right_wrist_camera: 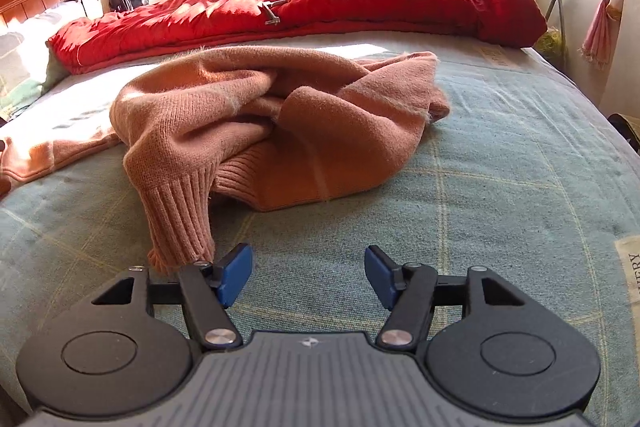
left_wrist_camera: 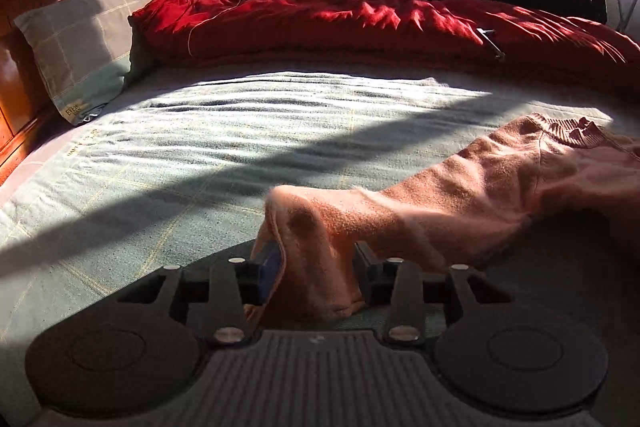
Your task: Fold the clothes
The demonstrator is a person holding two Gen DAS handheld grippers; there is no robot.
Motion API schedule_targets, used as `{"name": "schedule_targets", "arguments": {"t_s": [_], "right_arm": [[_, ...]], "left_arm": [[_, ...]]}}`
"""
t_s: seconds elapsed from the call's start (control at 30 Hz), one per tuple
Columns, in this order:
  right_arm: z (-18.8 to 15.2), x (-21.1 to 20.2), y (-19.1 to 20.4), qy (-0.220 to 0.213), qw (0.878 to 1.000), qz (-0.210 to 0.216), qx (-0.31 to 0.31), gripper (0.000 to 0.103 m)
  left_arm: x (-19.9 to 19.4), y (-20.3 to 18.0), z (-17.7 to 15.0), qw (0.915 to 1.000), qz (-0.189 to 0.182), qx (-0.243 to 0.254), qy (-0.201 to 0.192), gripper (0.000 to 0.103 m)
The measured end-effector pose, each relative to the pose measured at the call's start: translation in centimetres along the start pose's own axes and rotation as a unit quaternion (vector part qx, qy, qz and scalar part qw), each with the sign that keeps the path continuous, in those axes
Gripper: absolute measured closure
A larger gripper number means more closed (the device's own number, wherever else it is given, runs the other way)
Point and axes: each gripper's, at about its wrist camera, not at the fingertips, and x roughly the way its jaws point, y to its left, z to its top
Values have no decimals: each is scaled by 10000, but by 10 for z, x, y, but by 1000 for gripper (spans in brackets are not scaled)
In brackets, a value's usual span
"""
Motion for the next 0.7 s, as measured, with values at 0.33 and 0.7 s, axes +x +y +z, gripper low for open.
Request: {"name": "schedule_targets", "arguments": {"t_s": [0.33, 0.7], "right_arm": [[20, 55, -67, 75, 9886, 759, 1295, 48], [21, 93, -90, -172, 9738, 1382, 1798, 48]], "left_arm": [[-28, -136, -33, 9783, -1729, 1135, 69, 61], [-29, -216, -61, 9518, -2711, 1418, 227, 60]]}}
